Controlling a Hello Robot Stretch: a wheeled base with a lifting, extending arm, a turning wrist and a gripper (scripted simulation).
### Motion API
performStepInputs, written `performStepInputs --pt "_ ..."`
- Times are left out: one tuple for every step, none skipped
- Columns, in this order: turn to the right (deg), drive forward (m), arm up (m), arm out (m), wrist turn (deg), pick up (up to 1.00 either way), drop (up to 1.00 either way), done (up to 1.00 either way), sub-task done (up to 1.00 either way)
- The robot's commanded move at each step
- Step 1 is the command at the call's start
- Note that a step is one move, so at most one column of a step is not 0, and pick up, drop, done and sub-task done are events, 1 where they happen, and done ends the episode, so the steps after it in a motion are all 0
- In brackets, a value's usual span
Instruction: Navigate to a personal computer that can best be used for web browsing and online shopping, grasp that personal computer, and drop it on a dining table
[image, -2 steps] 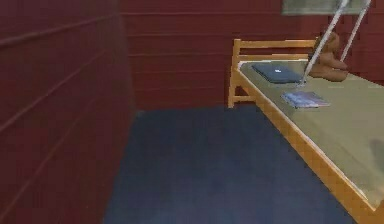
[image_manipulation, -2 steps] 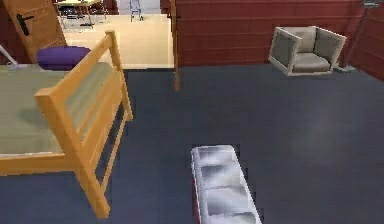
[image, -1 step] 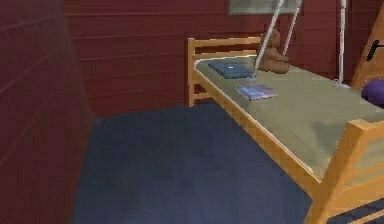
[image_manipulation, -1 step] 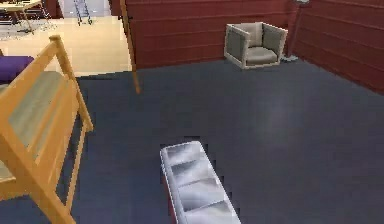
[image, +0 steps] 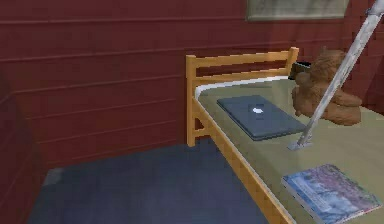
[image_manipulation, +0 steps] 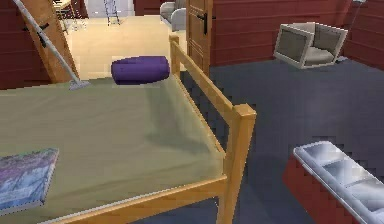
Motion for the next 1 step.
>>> performStepInputs --pt "0.0 0.20 0.00 0.00 0.0 0.00 0.00 0.00 0.00"
